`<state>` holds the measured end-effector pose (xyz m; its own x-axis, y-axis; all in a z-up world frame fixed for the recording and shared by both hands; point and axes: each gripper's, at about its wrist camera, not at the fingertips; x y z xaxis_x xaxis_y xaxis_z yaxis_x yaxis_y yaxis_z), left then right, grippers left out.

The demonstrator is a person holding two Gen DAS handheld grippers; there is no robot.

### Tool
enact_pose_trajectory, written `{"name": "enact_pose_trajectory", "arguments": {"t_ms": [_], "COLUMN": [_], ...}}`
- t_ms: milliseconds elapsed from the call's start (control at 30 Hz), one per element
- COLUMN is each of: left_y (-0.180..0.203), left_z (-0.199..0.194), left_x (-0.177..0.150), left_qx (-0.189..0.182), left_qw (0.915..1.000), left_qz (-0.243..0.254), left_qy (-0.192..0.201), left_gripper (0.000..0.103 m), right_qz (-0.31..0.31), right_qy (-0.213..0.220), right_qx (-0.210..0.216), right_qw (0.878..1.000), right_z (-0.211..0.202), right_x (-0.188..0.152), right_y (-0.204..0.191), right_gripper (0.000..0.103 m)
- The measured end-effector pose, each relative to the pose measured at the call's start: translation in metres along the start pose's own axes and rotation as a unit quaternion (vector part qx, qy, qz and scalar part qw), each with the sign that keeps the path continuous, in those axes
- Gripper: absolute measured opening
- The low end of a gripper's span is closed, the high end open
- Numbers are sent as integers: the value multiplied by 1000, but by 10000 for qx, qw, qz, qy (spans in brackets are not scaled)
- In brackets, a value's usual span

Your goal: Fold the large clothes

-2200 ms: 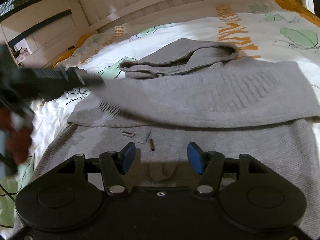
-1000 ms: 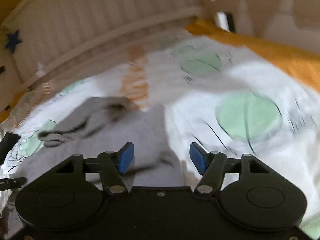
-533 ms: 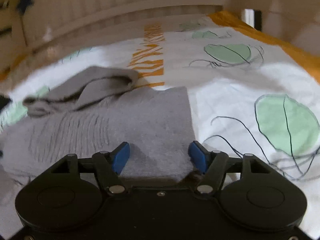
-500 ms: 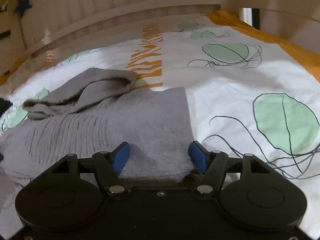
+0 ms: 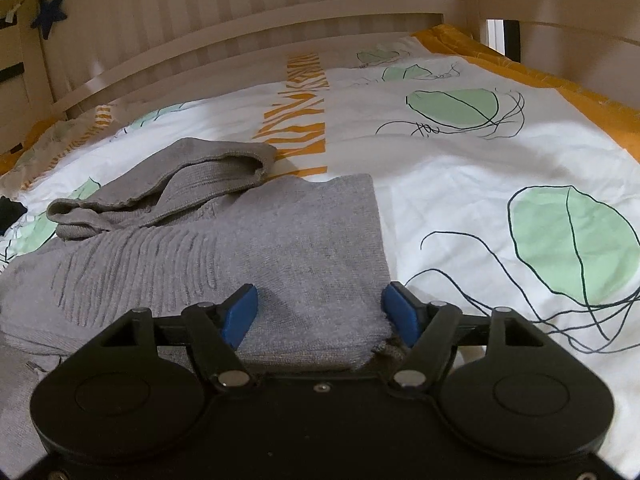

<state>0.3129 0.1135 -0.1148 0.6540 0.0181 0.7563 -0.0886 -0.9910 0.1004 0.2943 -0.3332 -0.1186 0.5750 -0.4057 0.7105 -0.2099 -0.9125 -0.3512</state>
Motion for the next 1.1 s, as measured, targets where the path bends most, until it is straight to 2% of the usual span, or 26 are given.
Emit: {"name": "enact_pose_trajectory", "arguments": {"t_ms": [100,167,233,367,400,533,633,700,833,867,933,1000,1100], "left_y": [3,5,11,26,30,48,57,58,48,45,46,56,76], "left_z": [-3,-1,2,-15,-22,-39,-36,-29,-5,-3,-5,-14,-27], "left_x": [3,8,13,18,18,15,18,20,21,21,21,18,9], "left_qx": [35,144,328,993,1022,826,508,340,152,99,-6,22,-198], "left_qw": [9998,9993,9979,9910,9892,9811,9803,9824,9916,9932,9928,9863,9638], "left_qz": [211,332,553,858,969,1571,1770,1743,1277,1155,1199,1624,2559], "left_qy": [-39,-78,-80,263,397,769,720,576,-142,-142,37,275,721], "left_gripper": [77,77,78,76,76,75,61,50,48,48,40,39,39], "right_qz": [45,108,227,238,238,251,238,231,221,221,221,217,217], "right_qy": [-1,-31,-91,-82,-76,-67,-64,-62,-59,-59,-59,-59,-57], "right_qx": [40,25,101,119,119,139,127,123,118,120,120,118,119], "right_qw": [10000,9999,9996,9996,9996,9996,9996,9996,9997,9997,9997,9997,9997], "right_z": [0,2,4,3,3,3,3,3,3,3,3,3,3], "right_x": [0,0,1,1,0,0,-1,0,0,0,0,-1,-1], "right_y": [2,3,8,8,8,9,9,9,8,8,8,8,8], "right_gripper": [73,79,80,80,80,80,80,80,80,80,81,81,81]}}
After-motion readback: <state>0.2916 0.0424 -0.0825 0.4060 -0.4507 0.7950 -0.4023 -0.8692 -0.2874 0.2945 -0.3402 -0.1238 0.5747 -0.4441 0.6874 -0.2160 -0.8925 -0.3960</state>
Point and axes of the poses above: each gripper's, at about its wrist camera, not at the fingertips, and z roughly the way its jaws point, y to its right, x to its top, and after that the axes turned 14 degrees about z, right-handed
